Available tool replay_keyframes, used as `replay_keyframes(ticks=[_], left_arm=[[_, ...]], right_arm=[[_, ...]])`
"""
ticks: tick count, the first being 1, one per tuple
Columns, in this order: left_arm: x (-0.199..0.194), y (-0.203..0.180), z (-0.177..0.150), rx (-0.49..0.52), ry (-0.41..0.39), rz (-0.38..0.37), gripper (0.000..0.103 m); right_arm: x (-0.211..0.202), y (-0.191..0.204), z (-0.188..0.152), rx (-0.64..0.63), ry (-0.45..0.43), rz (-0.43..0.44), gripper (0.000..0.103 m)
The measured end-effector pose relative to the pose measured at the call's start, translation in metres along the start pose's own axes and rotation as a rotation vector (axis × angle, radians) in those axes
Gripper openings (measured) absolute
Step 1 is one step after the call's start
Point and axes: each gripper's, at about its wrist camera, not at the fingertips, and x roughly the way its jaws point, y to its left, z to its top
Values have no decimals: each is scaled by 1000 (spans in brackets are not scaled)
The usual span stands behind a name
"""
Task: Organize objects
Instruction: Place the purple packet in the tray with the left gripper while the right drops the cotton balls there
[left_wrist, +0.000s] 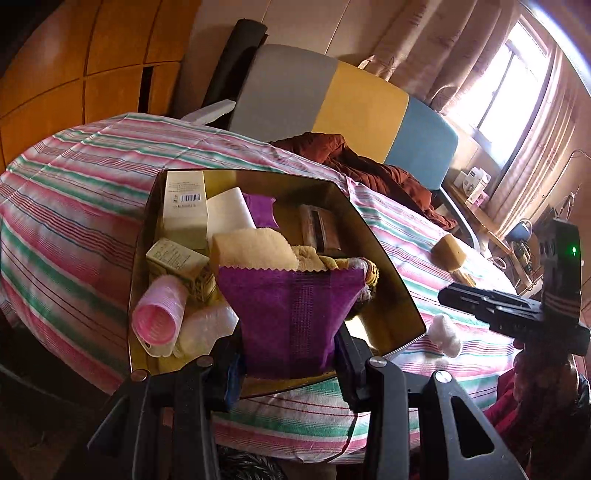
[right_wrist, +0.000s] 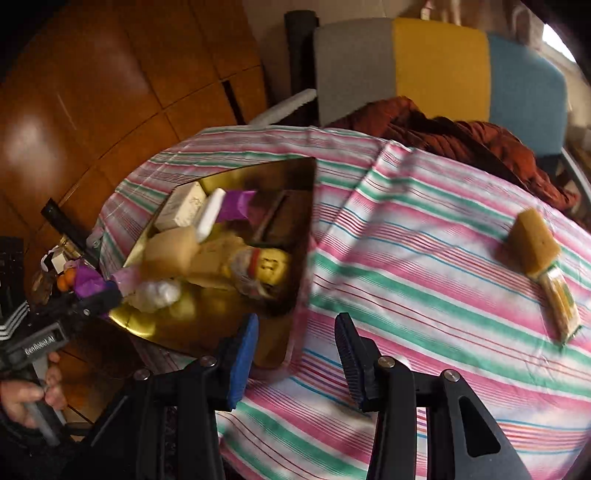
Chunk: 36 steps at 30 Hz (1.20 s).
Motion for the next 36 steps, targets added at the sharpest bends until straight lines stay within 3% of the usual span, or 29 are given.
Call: replay_keyframes(ticks=[4, 6, 8, 10, 15, 16, 19, 28, 36], left_arm=[[-4, -1, 1, 16, -21, -12, 41], [-2, -2, 2, 12, -18, -20, 41], [1, -4, 1, 15, -12, -27, 41], [3, -7, 0, 29, -5, -33, 41], [6, -11, -2, 42, 13, -36, 41], [6, -11, -2, 43, 14, -34, 41], [8, -12, -3, 43, 25, -29, 41], [15, -22, -3, 79, 40, -11, 41], [33, -26, 6, 75, 55, 17, 41]], right_arm=[[-4, -18, 1, 59, -9, -53, 45], [-6, -36, -3, 100, 10, -103, 50], [-3, -50, -11, 131, 56, -132, 72], [1, -54, -18, 127, 86, -151, 82], [21, -62, -35, 129, 146, -215, 83], [23, -66, -38, 134, 150, -225, 81], [30, -73, -44, 148, 163, -244, 39], [11, -71, -40, 170, 101, -201, 39], [-11, -18, -7, 85, -14, -65, 39]])
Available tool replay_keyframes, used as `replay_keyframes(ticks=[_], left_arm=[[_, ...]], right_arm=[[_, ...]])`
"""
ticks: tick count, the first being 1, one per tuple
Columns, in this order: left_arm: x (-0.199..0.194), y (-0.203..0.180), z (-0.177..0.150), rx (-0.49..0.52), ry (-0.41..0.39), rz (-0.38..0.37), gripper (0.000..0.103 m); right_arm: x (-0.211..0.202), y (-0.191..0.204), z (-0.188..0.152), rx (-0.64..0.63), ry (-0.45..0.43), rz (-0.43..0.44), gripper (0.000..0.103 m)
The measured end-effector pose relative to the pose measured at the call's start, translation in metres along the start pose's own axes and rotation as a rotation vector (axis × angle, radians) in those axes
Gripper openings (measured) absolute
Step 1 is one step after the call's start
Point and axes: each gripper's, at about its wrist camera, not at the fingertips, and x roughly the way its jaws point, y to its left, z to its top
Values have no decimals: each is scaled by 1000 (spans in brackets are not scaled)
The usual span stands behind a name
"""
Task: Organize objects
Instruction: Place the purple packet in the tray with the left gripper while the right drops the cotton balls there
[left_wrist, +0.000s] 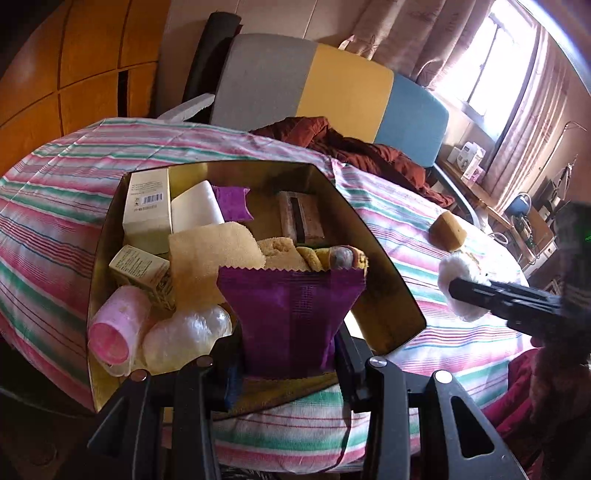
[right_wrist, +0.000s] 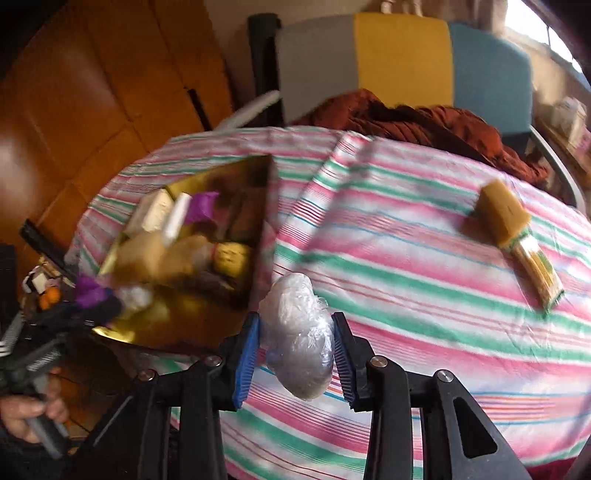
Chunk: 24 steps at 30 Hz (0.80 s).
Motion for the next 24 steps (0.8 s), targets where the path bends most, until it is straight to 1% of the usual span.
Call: replay_keyframes(ticks=[3, 6, 9, 10, 12, 13, 14, 16, 17, 19, 21, 24], left_arm=[[5, 1, 3, -11, 3, 8, 41], [8, 1, 3, -3, 4, 31, 43], [11, 6, 1, -21, 21, 28, 46], [12, 8, 0, -29, 25, 29, 46], [11, 11, 0, -38, 20, 36, 46], [9, 13, 0, -39, 12, 46, 46], [7, 14, 0, -39, 2, 51, 46], [4, 15, 0, -37, -12, 57, 46], [3, 15, 0, -37, -18, 62, 46], [1, 15, 0, -30, -27, 74, 46], [-2, 13, 0, -15, -44, 90, 46], [-9, 10, 1, 13, -78, 123, 46]], right_arm=[[5, 28, 11, -41, -7, 51, 39], [19, 52, 17, -77, 4, 72, 42], [33, 70, 17, -103, 20, 85, 44], [37, 74, 16, -111, 29, 92, 48], [43, 80, 14, -122, 30, 77, 63], [44, 83, 12, -132, 24, 63, 77], [44, 85, 10, -143, 15, 44, 86], [42, 88, 8, -162, -19, 7, 95], [41, 90, 7, -171, -33, -10, 98], [42, 92, 6, -183, -32, -28, 99], [42, 88, 5, -157, -27, -11, 99], [48, 78, 4, -106, 12, 18, 99]])
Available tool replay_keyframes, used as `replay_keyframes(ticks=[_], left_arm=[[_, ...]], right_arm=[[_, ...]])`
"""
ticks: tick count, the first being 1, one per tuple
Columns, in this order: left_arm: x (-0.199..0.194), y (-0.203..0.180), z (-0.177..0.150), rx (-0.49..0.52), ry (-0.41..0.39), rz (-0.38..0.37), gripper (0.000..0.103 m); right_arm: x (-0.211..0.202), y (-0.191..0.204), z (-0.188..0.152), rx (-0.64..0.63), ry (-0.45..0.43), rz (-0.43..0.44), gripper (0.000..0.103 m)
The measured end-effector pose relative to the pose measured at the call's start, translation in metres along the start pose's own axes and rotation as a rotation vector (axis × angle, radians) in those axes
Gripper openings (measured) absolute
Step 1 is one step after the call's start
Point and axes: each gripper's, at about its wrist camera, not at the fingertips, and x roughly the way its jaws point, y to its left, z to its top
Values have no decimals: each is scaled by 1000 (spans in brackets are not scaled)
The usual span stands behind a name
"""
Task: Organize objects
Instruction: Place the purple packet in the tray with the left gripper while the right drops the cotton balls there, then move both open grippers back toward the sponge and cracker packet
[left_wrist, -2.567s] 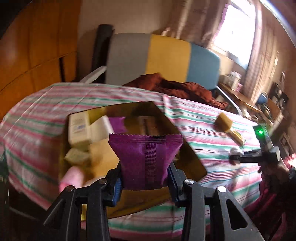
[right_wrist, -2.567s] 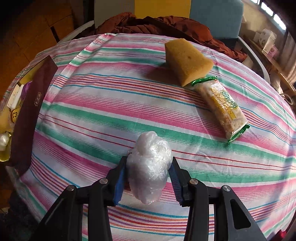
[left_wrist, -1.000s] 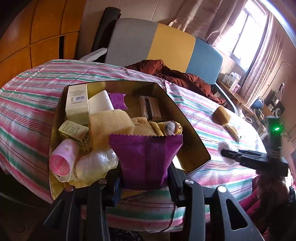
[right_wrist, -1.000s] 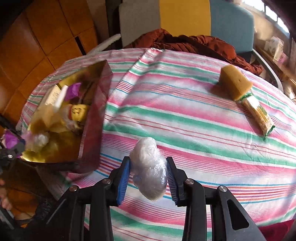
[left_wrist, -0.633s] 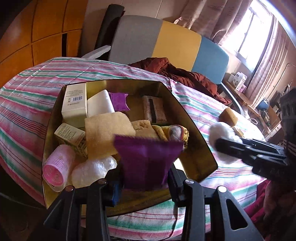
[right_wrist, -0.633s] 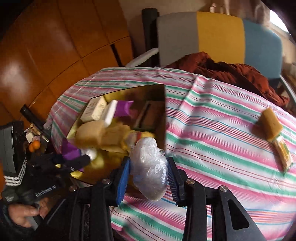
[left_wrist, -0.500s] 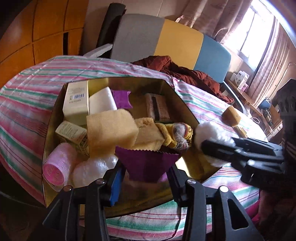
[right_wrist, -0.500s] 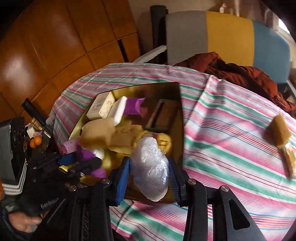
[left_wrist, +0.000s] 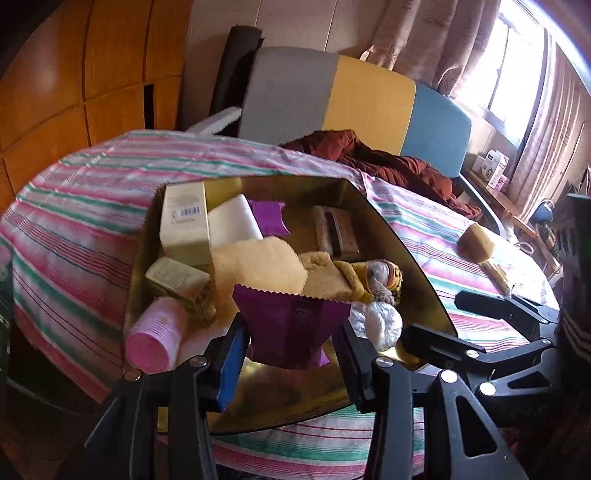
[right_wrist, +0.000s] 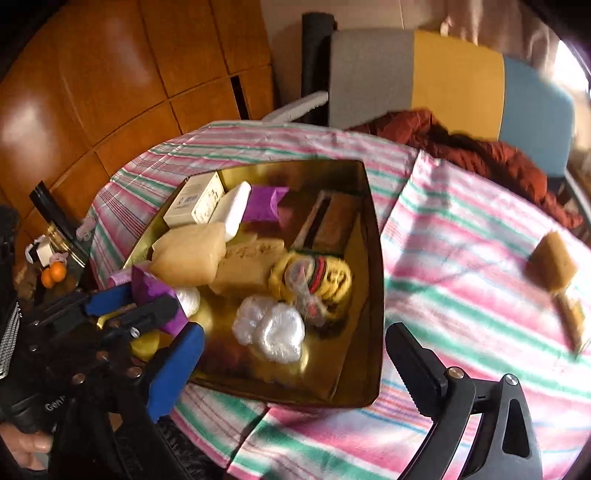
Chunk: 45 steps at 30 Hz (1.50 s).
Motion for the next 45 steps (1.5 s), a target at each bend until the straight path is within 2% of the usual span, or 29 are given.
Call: replay_keyframes(ticks=[2, 4, 6, 7, 10, 12, 14, 15, 23, 32, 40, 45], left_arm=[[-4, -1, 1, 15, -20, 18, 47], [-7, -2, 2, 29, -33, 32, 47], [-10, -3, 3, 32, -41, 35, 47], [-11, -3, 4, 34, -45, 35, 47], [-18, -4, 6, 42, -67, 37, 47], [-22, -6, 7, 50, -79, 41, 47], [-26, -8, 8, 62, -94, 50, 48], [-28, -8, 9, 69, -100, 55, 49], [-40, -18, 15, 112, -138, 74, 50], [-42, -28, 16, 143, -132, 63, 50], [-37, -41, 19, 142, -93, 4, 51], [-34, -50, 24, 150, -87, 21, 52]], right_arm=[[-5, -5, -3, 19, -16, -15, 92], [-14, -3, -5, 6, -61, -70, 87], [-24, 3, -6, -48, -121, -143, 86], [-27, 3, -5, -55, -130, -149, 86], [-22, -7, -5, 14, -82, -74, 87], [-15, -12, -7, 49, -47, -87, 85], [-11, -13, -10, 54, -16, -63, 70], [-10, -14, -12, 60, -12, -60, 68], [-20, -15, -20, 47, -57, -105, 68], [-36, -22, -25, 30, -90, -137, 71], [-46, -38, -27, 45, -105, -140, 77], [-50, -41, -25, 38, -119, -142, 79]])
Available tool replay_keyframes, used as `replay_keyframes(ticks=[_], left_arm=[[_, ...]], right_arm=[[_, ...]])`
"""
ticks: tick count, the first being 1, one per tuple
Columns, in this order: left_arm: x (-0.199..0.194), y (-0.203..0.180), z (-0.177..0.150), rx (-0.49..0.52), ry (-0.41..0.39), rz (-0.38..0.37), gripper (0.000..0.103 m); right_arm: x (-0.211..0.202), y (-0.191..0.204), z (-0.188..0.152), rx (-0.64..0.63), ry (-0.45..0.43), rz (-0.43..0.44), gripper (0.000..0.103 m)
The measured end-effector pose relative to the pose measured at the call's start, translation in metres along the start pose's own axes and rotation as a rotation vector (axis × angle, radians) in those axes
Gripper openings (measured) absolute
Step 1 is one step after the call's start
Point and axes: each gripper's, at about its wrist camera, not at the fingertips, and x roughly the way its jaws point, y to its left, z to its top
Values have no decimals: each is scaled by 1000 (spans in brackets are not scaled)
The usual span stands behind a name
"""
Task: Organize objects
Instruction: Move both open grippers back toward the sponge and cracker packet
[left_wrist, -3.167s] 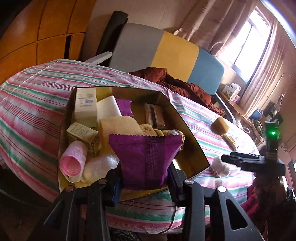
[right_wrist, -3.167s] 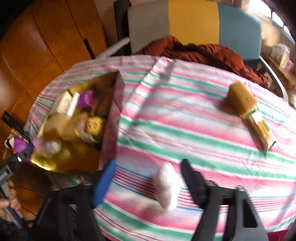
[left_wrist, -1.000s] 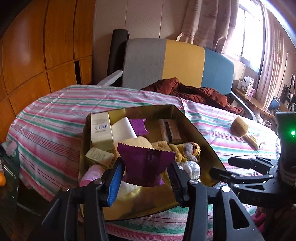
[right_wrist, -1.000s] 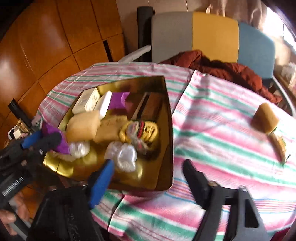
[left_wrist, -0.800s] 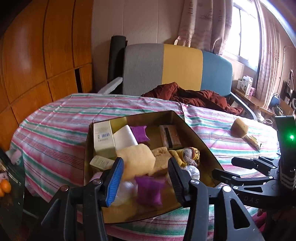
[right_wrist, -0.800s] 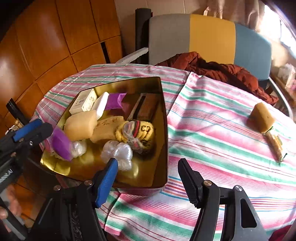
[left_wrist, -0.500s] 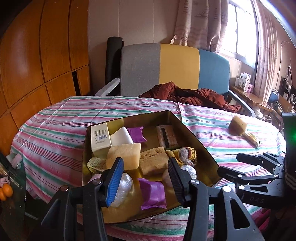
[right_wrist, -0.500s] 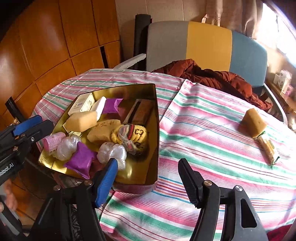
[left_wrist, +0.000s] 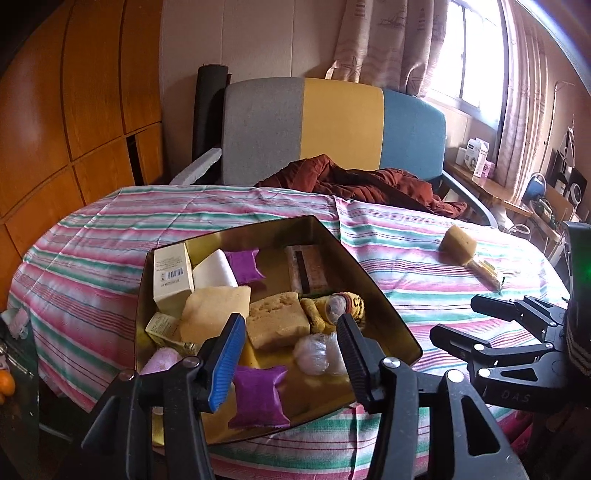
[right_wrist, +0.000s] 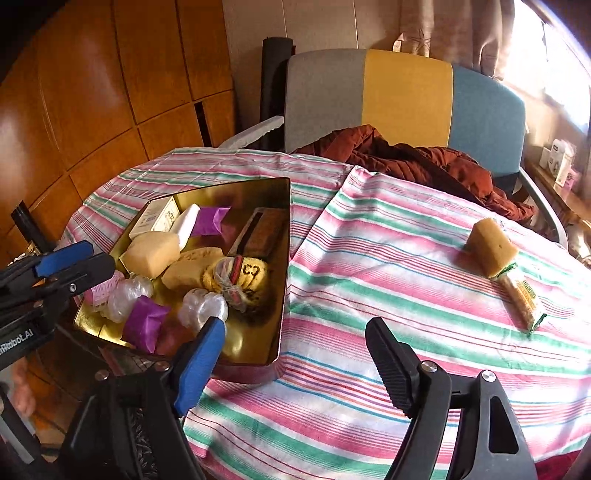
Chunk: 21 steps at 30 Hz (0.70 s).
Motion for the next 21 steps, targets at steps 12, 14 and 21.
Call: replay_keyframes(ticks=[12, 14, 21], left_arm=[[12, -39, 15, 101, 6, -59, 52], [14, -45, 17, 116, 8, -71, 52], [23, -70, 23, 168, 17, -112, 52]], right_arm=[[-6, -43, 7, 62, 2, -52, 79], [-7, -56, 8, 79, 8, -75, 79], [-11, -110, 9, 164, 32, -150, 79]])
